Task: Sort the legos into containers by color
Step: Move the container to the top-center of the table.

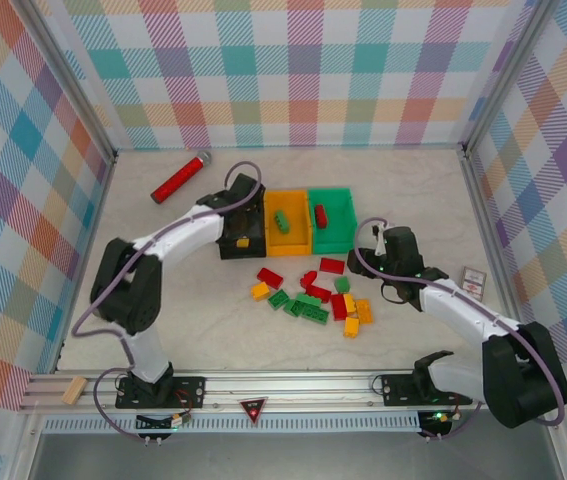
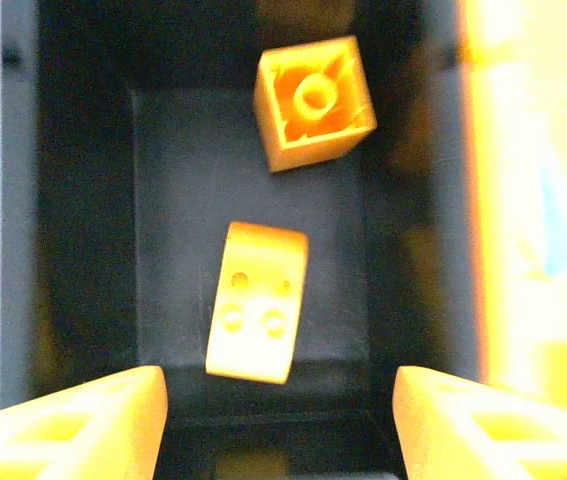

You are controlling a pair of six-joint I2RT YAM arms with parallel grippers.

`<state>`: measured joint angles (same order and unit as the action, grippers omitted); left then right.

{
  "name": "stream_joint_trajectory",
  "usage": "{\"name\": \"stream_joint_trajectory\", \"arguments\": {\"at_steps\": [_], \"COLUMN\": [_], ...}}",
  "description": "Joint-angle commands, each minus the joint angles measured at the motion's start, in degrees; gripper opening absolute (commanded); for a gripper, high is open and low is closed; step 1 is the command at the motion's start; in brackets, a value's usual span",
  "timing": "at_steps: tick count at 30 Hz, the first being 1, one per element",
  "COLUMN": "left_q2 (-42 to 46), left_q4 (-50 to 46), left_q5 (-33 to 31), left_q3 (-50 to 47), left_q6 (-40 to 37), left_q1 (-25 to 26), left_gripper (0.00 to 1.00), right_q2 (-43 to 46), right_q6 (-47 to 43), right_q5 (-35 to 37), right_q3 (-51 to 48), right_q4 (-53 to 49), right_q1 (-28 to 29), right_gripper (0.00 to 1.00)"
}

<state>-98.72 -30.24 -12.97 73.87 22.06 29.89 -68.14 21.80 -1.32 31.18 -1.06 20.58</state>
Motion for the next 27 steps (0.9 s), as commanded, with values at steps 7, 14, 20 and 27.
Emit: {"name": "stream_joint_trajectory", "arguments": {"at_steps": [7,14,20,27], "left_q2": [20.09,29.00,39.81,32.46], "left_q4": [13.16,16.30,15.05,16.15], "left_q5": [3.90,4.95,0.62,3.52], "left_q3": [-19.46,-30.29,-39.52,-38.96], "left_q6": [1.11,2.05,6.47,5.05], "left_q1": [1.13,1.14,0.97,-1.21], "left_gripper": [0.62,0.61,0.61,0.60], "right_q2": [-3.81,-5.92,-8.57,-12.21], "right_q6": [-0.10,-2.18,-1.76,-2.99], "right_q5": [-6.60,-10.02,-11.04,-7.07], "right_q3": [2.04,4.22,5.84,8.75], "right_q4": [2.17,-1.53,-8.45,-12.77], "right_q1": [0.47,2.60,4.11,4.38], "right_gripper": [0.59,0.59,0.59,0.71]}}
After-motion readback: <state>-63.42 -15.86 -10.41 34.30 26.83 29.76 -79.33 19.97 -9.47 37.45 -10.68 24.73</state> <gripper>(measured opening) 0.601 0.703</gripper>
